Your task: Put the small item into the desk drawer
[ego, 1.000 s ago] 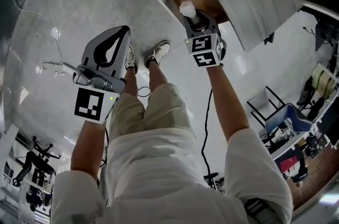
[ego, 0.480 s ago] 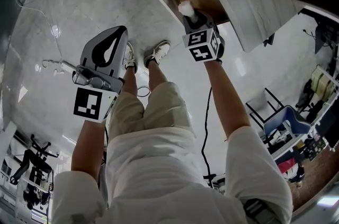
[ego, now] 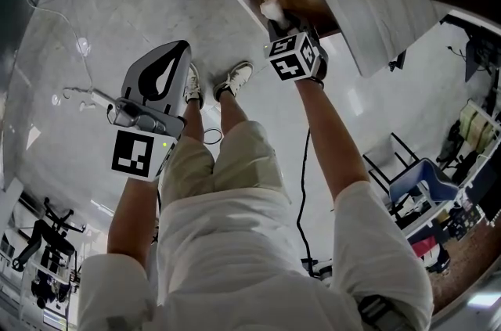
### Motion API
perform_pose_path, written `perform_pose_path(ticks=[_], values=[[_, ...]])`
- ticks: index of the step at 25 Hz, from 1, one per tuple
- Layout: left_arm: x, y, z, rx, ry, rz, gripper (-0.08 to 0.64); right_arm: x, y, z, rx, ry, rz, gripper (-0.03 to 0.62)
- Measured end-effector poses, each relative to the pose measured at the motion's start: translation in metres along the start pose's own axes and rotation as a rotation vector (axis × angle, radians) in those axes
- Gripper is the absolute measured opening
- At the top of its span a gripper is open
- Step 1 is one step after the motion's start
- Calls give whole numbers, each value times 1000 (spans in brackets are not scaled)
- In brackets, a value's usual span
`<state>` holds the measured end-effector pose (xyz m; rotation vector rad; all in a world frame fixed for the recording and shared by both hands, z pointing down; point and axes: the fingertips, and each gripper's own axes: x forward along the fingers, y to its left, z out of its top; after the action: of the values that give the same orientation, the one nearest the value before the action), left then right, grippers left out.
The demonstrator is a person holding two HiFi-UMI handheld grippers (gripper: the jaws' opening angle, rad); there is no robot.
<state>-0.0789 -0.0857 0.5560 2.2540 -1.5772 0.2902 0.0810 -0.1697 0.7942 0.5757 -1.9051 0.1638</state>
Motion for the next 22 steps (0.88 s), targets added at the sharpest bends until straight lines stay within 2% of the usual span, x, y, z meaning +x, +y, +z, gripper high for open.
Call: perform_pose_path(ticks=[22], values=[[-17, 9, -1, -16, -14, 48, 8, 28, -2, -9, -42, 141, 11, 156]])
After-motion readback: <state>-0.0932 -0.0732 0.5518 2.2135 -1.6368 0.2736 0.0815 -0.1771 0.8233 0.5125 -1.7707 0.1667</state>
